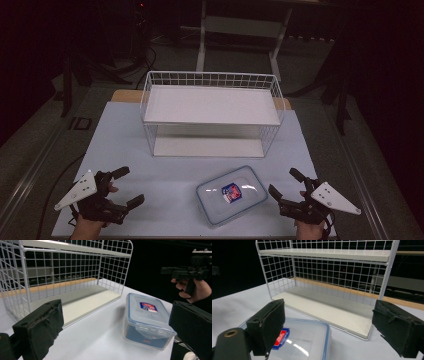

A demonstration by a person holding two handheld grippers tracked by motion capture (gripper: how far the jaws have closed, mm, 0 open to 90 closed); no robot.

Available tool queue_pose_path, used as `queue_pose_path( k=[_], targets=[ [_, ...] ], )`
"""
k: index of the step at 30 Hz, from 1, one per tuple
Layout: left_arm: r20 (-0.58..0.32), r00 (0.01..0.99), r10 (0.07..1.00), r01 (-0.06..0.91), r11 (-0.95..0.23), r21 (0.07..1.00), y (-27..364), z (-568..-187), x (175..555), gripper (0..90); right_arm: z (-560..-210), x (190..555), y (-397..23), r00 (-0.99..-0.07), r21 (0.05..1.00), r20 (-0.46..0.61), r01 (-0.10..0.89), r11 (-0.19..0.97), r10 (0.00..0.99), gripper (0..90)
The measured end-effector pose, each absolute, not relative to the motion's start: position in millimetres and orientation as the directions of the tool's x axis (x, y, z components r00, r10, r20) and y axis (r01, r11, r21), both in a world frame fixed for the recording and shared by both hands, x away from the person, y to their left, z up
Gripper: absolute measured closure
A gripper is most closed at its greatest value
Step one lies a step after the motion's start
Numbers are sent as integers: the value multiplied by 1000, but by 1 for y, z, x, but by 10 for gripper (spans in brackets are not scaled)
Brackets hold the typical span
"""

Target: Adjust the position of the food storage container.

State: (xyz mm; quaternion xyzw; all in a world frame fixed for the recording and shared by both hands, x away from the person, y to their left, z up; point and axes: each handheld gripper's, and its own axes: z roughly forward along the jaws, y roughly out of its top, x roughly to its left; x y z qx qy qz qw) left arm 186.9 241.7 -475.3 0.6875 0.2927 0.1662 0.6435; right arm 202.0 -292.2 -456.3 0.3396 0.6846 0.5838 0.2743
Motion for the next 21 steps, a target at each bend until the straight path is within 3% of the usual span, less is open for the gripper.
queue_pose_path(
  k=[8,21],
  targets=[
    [-127,775,620,169,-10,986,241,-472,185,0,-446,199,-291,-598,987,2,130,94,801,112],
    [-120,778,616,170,-22,985,240,-472,187,0,-429,199,-278,-630,972,56,213,103,774,131]
  ],
)
